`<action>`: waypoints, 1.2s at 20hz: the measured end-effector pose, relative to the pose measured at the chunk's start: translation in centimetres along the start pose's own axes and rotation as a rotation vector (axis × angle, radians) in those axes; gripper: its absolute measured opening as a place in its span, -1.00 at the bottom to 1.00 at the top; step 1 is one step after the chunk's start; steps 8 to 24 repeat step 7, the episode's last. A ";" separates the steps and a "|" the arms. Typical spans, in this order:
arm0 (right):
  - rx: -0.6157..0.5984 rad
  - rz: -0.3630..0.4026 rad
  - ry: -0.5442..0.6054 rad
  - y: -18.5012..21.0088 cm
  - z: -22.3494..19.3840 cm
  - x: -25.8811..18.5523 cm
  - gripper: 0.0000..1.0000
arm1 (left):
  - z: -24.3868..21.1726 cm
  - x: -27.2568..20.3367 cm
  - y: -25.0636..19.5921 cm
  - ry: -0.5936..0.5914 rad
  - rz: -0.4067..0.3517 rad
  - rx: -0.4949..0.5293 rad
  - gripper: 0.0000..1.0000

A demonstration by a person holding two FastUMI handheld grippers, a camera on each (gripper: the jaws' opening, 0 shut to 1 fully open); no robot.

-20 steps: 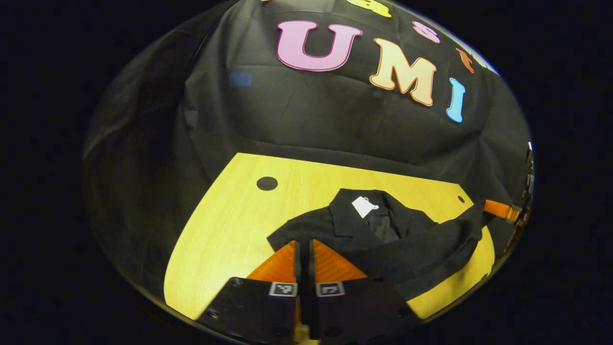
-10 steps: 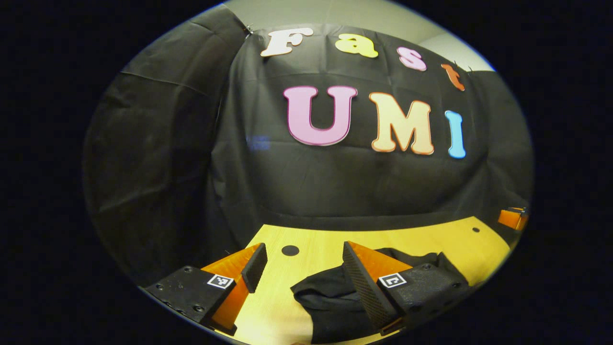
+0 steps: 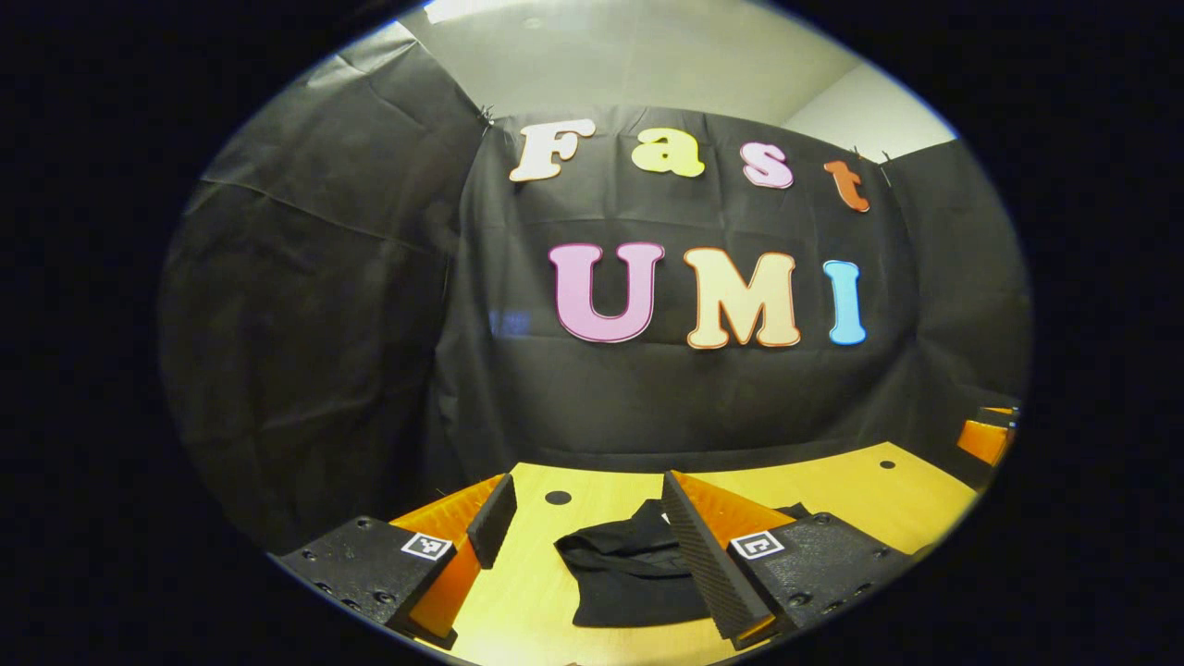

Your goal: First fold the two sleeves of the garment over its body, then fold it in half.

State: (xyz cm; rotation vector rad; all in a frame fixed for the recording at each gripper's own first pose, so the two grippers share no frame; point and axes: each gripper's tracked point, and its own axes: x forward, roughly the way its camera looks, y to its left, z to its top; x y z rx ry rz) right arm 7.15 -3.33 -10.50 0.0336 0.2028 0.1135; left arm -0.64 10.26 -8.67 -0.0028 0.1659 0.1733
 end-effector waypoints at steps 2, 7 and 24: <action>0.014 0.005 -0.019 0.0 0.4 -2.3 0.94 | 1.1 -2.7 -0.5 -0.024 -0.004 0.007 0.84; 0.024 -0.002 -0.063 -0.5 1.4 -6.6 0.94 | 2.2 -6.4 -1.9 -0.040 -0.025 0.015 0.86; 0.024 -0.002 -0.063 -0.5 1.4 -6.6 0.94 | 2.2 -6.4 -1.9 -0.040 -0.025 0.015 0.86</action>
